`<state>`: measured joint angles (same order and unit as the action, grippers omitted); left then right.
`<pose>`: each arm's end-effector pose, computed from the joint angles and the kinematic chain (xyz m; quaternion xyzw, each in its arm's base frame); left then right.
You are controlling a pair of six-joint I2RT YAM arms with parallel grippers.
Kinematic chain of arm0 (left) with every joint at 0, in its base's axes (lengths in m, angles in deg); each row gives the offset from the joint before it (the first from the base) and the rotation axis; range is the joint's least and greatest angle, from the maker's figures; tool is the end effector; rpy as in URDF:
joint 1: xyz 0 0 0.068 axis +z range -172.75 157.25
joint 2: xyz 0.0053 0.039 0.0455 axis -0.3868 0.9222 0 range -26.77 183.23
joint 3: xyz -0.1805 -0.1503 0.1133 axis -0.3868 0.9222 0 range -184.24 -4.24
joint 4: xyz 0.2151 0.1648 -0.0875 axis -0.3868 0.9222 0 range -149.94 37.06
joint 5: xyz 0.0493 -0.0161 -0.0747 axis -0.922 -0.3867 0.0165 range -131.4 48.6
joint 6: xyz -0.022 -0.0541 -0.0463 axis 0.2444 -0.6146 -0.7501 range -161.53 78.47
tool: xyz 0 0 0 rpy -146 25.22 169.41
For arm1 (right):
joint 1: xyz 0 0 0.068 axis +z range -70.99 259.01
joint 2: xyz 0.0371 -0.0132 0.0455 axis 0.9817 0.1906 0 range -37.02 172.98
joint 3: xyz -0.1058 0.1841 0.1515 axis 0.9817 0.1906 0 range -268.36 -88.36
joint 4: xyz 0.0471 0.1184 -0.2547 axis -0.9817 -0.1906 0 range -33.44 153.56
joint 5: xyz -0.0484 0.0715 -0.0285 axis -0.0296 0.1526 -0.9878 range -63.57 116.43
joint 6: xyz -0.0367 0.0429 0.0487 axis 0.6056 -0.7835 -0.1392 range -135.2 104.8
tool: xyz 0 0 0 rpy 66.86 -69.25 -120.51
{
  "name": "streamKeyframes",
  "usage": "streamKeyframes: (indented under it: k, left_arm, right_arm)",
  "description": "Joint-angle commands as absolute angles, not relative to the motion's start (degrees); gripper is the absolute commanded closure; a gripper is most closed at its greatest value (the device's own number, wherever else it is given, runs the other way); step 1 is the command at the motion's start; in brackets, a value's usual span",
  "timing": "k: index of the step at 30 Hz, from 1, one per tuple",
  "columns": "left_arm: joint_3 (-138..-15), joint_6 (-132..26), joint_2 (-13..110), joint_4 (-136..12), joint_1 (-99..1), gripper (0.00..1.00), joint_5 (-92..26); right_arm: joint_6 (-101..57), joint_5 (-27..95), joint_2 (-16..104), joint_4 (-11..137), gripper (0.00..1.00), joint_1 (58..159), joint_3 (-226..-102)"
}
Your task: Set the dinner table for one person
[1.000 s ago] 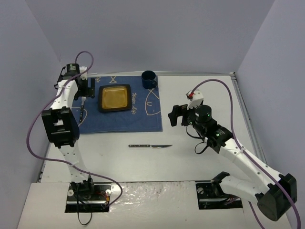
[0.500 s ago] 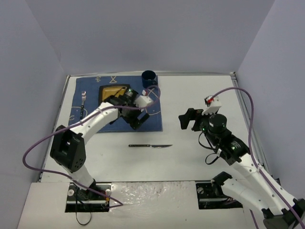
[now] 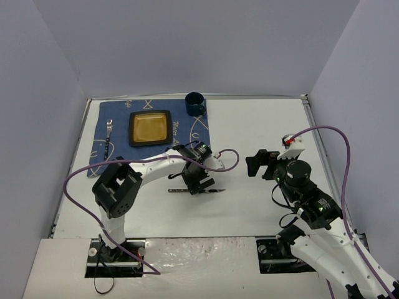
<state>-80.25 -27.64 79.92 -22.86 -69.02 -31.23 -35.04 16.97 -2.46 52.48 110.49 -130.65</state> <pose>0.2728 -0.3011 0.1429 0.5046 0.8372 -0.1371 0.1603 0.1824 0.0997 0.3441 -0.0172 0.7270 0.2420 0.6423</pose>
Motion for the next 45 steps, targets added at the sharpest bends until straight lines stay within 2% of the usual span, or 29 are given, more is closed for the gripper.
streamKeyframes:
  k: [1,11,14,18,23,30,39,45]
  left_arm:
    - [-80.9,-28.4,79.2,-24.1,-69.6,0.3,-30.4]
    - [-78.1,-30.4,80.9,-25.7,-71.6,0.46,-29.8]
    - [-77.5,-31.2,81.3,-26.1,-72.5,0.61,-29.1]
    - [-76.4,-32.1,80.8,-26.5,-73.9,0.73,-29.3]
    - [-75.0,-35.6,77.8,-28.6,-74.1,1.0,-29.5]
    - [-77.6,-42.6,72.5,-29.4,-74.0,1.0,-29.6]
    - [-81.2,-61.9,68.0,-31.4,-69.2,1.0,-44.3]
    - [-83.1,-75.1,70.9,-36.3,-63.0,1.0,-49.5]
  right_arm:
    - [-34.1,14.4,-2.5,53.5,0.0,110.2,-133.5]
    - [-34.2,13.2,-2.1,53.5,0.0,110.3,-133.1]
    - [-33.8,12.5,-1.6,53.5,0.0,110.2,-133.5]
    - [-33.3,12.0,-1.6,53.5,0.0,110.2,-134.1]
    - [-32.3,11.1,-2.3,53.5,0.0,110.2,-134.7]
    - [-30.8,10.2,-3.9,53.1,0.0,110.3,-137.1]
    - [-25.9,8.8,-2.8,52.8,0.0,110.2,-141.5]
    - [-23.1,8.7,-0.4,52.8,0.0,110.3,-142.7]
